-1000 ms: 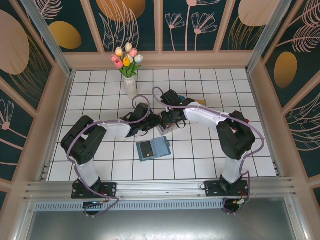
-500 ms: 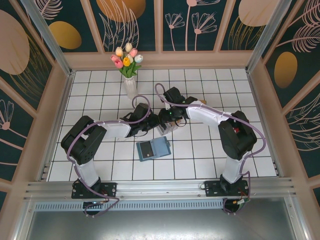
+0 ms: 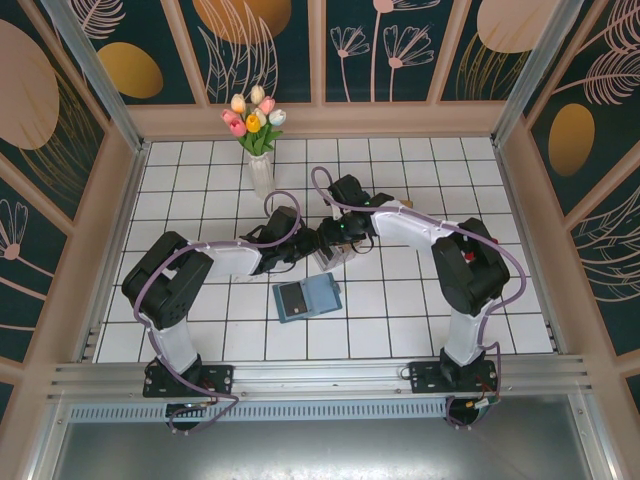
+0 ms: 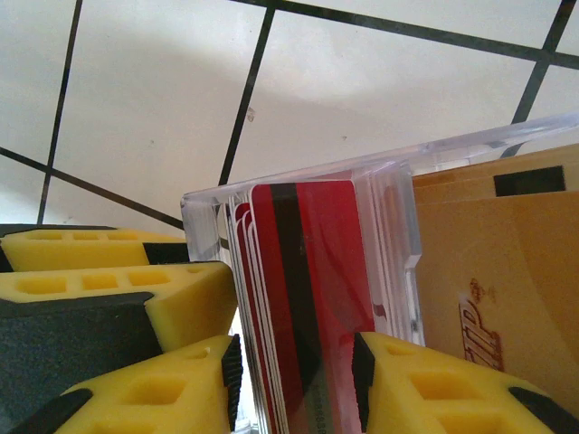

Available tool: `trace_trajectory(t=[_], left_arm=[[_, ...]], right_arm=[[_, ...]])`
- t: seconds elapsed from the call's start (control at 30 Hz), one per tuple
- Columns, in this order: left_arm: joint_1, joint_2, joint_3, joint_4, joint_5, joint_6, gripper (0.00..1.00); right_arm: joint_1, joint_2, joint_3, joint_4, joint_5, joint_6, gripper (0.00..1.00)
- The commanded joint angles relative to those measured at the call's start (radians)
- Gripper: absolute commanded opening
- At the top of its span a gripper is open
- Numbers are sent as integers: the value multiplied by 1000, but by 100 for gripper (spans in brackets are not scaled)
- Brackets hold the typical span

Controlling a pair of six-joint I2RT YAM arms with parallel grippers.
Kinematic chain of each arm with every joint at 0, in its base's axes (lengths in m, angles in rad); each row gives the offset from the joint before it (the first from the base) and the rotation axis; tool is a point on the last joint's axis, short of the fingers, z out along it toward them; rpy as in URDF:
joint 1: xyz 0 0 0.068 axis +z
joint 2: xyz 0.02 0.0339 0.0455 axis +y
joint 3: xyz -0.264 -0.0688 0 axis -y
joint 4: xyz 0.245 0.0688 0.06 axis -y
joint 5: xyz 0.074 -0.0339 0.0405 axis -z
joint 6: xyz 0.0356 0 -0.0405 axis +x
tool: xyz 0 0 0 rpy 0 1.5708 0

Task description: Put the credit cards into the card holder

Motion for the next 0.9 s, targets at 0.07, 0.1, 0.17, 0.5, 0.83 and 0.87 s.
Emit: trace_trajectory(t=[0.07, 0.1, 0.17, 0.5, 0.83, 0.87], left_arm=[[6, 31, -32, -95, -16, 19, 31], [6, 32, -31, -96, -17, 19, 32], [6, 32, -29, -95, -15, 19, 31], [6, 31, -31, -92, -15, 18, 31], [6, 30, -32, -93, -15, 18, 32], [6, 30, -32, -92, -15, 18, 31]], right_arm=[[-4, -34, 14, 15, -60, 16, 37], [-6, -43, 12, 16, -67, 18, 36], [-12, -58, 10, 18, -78, 23, 36], [-27, -85, -3, 21, -119, 24, 34], [-30, -56, 1, 2, 0, 6, 40], [-30, -45, 5, -3, 0, 1, 41]])
